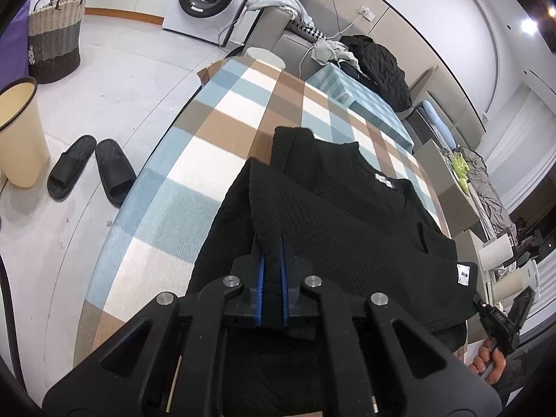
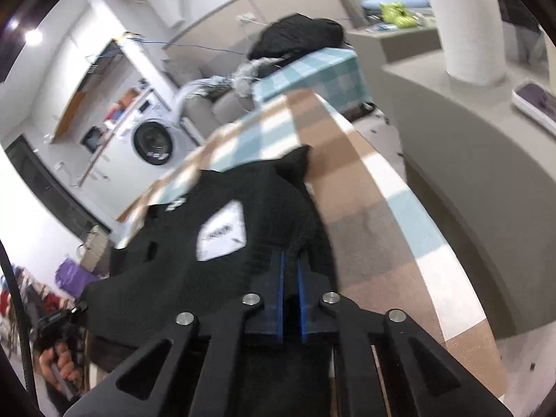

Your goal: Fold small clothes

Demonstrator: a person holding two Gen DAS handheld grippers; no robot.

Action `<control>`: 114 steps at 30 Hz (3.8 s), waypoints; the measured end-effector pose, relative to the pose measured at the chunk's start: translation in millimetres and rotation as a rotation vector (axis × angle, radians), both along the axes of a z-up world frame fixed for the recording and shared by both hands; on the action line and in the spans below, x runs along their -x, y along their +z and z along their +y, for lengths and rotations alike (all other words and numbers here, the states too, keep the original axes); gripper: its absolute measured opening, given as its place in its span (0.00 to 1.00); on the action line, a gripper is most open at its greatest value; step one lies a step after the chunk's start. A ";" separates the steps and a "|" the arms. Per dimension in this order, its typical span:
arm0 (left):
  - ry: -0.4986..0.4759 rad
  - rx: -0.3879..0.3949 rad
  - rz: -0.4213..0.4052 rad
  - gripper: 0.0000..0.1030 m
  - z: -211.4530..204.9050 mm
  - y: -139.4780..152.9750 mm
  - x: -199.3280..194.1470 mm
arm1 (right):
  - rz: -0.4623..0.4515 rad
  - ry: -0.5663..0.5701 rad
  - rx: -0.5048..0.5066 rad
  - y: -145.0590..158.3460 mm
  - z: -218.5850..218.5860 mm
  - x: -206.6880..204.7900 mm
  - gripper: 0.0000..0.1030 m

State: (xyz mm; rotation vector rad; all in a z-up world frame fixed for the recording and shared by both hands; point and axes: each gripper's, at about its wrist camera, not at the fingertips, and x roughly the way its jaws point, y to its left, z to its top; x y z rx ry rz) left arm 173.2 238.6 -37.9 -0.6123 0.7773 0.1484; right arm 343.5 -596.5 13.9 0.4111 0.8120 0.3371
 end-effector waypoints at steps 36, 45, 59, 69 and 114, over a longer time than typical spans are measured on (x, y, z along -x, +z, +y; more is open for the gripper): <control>0.064 0.020 0.014 0.61 72.2 6.6 -141.7 | 0.067 -0.206 -0.082 27.4 12.2 -152.0 0.44; -0.026 -0.061 0.030 0.62 45.0 8.1 -126.5 | 0.099 -0.052 0.071 11.7 40.9 -154.4 0.63; -0.070 -0.066 0.092 0.62 30.7 -9.5 -127.7 | 0.066 -0.034 0.163 -13.4 69.6 -190.1 0.07; -0.074 -0.077 0.084 0.62 28.9 -3.8 -130.1 | 0.167 -0.279 -0.028 -27.7 19.1 -187.4 0.40; -0.042 -0.290 0.079 0.00 40.2 -7.0 -207.8 | 0.115 -0.188 0.193 -12.2 63.4 -174.3 0.56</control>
